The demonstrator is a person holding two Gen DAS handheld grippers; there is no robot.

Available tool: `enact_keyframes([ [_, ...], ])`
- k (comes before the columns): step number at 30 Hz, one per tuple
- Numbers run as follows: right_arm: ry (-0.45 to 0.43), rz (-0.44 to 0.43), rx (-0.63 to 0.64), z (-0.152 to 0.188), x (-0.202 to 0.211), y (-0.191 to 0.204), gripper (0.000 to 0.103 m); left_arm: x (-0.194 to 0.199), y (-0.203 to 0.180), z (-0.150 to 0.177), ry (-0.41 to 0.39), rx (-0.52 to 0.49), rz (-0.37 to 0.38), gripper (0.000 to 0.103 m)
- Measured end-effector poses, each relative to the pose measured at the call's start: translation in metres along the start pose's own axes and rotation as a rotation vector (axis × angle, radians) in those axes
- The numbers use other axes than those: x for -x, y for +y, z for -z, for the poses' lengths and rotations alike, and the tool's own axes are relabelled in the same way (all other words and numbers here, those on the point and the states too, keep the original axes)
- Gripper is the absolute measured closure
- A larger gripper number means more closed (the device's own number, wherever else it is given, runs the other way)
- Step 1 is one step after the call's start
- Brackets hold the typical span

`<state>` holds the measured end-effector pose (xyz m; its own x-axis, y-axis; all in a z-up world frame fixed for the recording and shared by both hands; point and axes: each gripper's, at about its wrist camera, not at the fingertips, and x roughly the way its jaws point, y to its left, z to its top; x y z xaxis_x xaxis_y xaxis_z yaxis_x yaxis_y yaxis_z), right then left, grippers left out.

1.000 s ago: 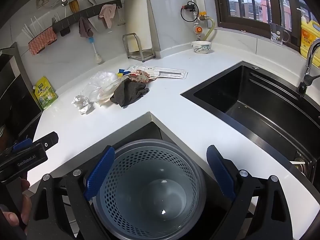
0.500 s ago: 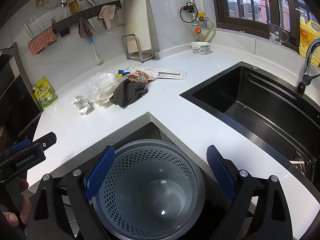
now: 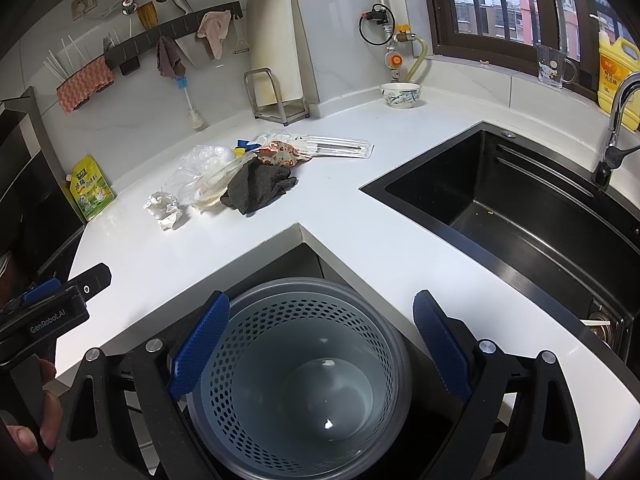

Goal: Collect trash

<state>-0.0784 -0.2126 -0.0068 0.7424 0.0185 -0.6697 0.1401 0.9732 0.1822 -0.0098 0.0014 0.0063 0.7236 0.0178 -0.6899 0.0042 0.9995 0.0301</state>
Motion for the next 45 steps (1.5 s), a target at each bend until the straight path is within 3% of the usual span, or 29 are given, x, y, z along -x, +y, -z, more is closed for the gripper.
enact_keyframes([
  [45,-0.003,-0.007,-0.001,0.0038,-0.0024,0.0007,0.014,0.0011,-0.0006,0.0017,-0.005,-0.001,-0.003,0.006],
])
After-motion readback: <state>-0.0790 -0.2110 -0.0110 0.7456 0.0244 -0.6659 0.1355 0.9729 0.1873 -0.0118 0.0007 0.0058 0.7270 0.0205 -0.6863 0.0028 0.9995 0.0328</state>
